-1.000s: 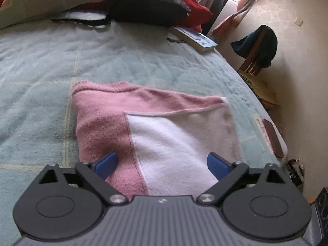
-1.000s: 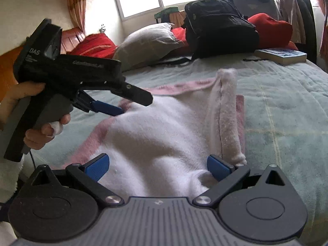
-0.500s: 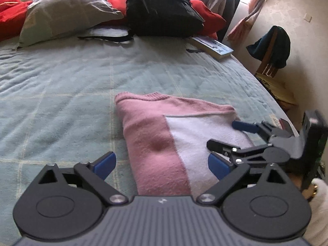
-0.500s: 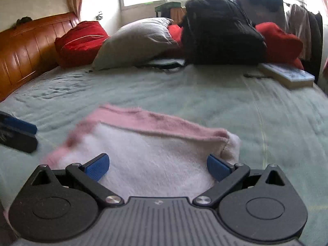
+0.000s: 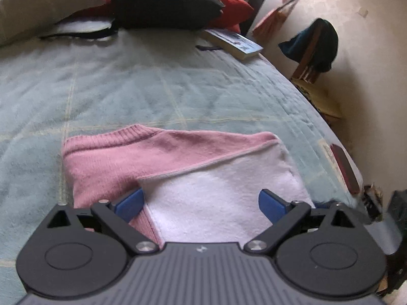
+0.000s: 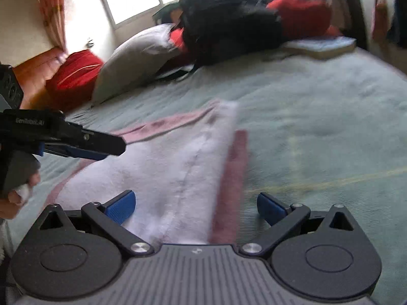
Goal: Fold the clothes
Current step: 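Lift both open tools above the folded sweater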
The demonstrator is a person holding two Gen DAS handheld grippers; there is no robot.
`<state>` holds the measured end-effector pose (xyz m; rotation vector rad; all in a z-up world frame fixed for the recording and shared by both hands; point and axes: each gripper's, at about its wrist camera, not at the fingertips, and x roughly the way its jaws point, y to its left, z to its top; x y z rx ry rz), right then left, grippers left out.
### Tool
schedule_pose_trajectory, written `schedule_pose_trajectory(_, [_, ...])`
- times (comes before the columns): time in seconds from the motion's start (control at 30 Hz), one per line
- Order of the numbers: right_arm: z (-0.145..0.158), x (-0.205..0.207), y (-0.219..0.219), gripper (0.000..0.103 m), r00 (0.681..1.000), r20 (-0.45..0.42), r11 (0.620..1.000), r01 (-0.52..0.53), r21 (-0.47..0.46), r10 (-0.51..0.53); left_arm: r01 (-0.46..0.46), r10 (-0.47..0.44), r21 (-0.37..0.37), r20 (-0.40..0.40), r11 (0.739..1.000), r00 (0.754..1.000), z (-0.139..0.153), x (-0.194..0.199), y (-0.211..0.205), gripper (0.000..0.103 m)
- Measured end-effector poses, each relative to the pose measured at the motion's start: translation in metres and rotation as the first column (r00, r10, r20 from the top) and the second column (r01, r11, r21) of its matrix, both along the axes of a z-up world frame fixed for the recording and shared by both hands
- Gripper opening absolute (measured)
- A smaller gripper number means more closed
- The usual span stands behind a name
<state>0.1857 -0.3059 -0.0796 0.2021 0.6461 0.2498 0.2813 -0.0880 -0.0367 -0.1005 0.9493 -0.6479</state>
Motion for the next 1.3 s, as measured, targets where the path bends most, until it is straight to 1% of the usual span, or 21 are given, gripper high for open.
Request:
schedule_pose_trajectory(0.07, [0.018, -0.014, -0.001, 0.103, 0.998, 0.059, 1.000, -0.007, 0.010, 0.007, -0.002, 0.002, 0.013, 0.020, 1.000, 1.000, 0.012, -0.011, 0.003, 0.097])
schedule_pose_trajectory(0.13, [0.035, -0.025, 0.003, 0.103, 0.993, 0.109, 0.999, -0.040, 0.029, 0.036, -0.027, 0.026, 0.025, 0.045, 0.999, 0.999, 0.022, -0.023, 0.012, 0.098])
schedule_pose_trajectory(0.23, [0.051, -0.032, 0.024, 0.103, 0.988, 0.123, 0.996, -0.090, 0.003, 0.089, -0.082, 0.078, 0.054, 0.083, 0.995, 0.994, 0.032, -0.040, 0.027, 0.099])
schedule_pose_trajectory(0.37, [0.048, -0.028, 0.062, 0.103, 0.986, 0.105, 0.991, -0.121, -0.059, 0.127, -0.186, 0.177, 0.089, 0.101, 0.979, 0.979, 0.035, -0.056, 0.055, 0.099])
schedule_pose_trajectory(0.47, [0.029, -0.015, 0.080, 0.103, 0.995, 0.049, 0.992, -0.080, -0.102, 0.085, -0.243, 0.227, 0.134, 0.120, 0.961, 0.966, 0.035, -0.068, 0.071, 0.099])
schedule_pose_trajectory(0.53, [0.011, -0.009, 0.077, 0.103, 0.998, -0.007, 0.992, -0.063, -0.105, 0.063, -0.253, 0.234, 0.151, 0.135, 0.956, 0.963, 0.035, -0.076, 0.077, 0.099])
schedule_pose_trajectory(0.6, [0.003, -0.015, 0.067, 0.103, 0.998, 0.010, 0.995, -0.061, -0.073, 0.062, -0.250, 0.230, 0.153, 0.136, 0.956, 0.964, 0.035, -0.083, 0.083, 0.099])
schedule_pose_trajectory(0.7, [0.020, -0.026, 0.066, 0.103, 0.999, -0.010, 0.997, -0.043, -0.059, 0.042, -0.246, 0.222, 0.165, 0.149, 0.955, 0.964, 0.034, -0.089, 0.083, 0.099])
schedule_pose_trajectory(0.8, [0.038, -0.040, 0.079, 0.103, 0.997, 0.020, 0.995, -0.067, -0.069, 0.069, -0.236, 0.204, 0.193, 0.173, 0.952, 0.963, 0.034, -0.097, 0.079, 0.099])
schedule_pose_trajectory(0.83, [0.041, -0.040, 0.086, 0.103, 0.997, 0.030, 0.994, -0.070, -0.086, 0.073, -0.242, 0.206, 0.204, 0.186, 0.948, 0.961, 0.035, -0.100, 0.079, 0.099])
schedule_pose_trajectory(0.87, [0.043, -0.038, 0.092, 0.103, 0.997, 0.037, 0.992, -0.067, -0.109, 0.071, -0.259, 0.216, 0.219, 0.202, 0.941, 0.955, 0.037, -0.103, 0.081, 0.100])
schedule_pose_trajectory(0.93, [0.041, -0.026, 0.101, 0.103, 0.997, 0.030, 0.985, -0.060, -0.161, 0.066, -0.283, 0.231, 0.238, 0.226, 0.929, 0.946, 0.040, -0.106, 0.089, 0.100])
schedule_pose_trajectory(1.0, [0.034, -0.012, 0.106, 0.103, 0.998, -0.002, 0.982, -0.060, -0.182, 0.060, -0.308, 0.253, 0.241, 0.233, 0.920, 0.939, 0.042, -0.110, 0.100, 0.100])
schedule_pose_trajectory(1.1, [0.019, -0.006, 0.108, 0.103, 0.993, -0.078, 0.983, -0.104, -0.155, 0.092, -0.332, 0.284, 0.220, 0.223, 0.917, 0.932, 0.041, -0.114, 0.119, 0.100])
schedule_pose_trajectory(1.13, [0.015, -0.010, 0.110, 0.103, 0.991, -0.087, 0.978, -0.120, -0.170, 0.106, -0.340, 0.295, 0.213, 0.218, 0.916, 0.930, 0.041, -0.115, 0.124, 0.100])
schedule_pose_trajectory(1.23, [0.017, -0.032, 0.120, 0.103, 0.985, -0.096, 0.949, -0.165, -0.270, 0.144, -0.344, 0.304, 0.195, 0.207, 0.919, 0.930, 0.039, -0.114, 0.130, 0.100])
schedule_pose_trajectory(1.3, [0.026, -0.041, 0.121, 0.103, 0.983, -0.090, 0.954, -0.180, -0.239, 0.162, -0.337, 0.299, 0.187, 0.204, 0.923, 0.932, 0.038, -0.113, 0.130, 0.100])
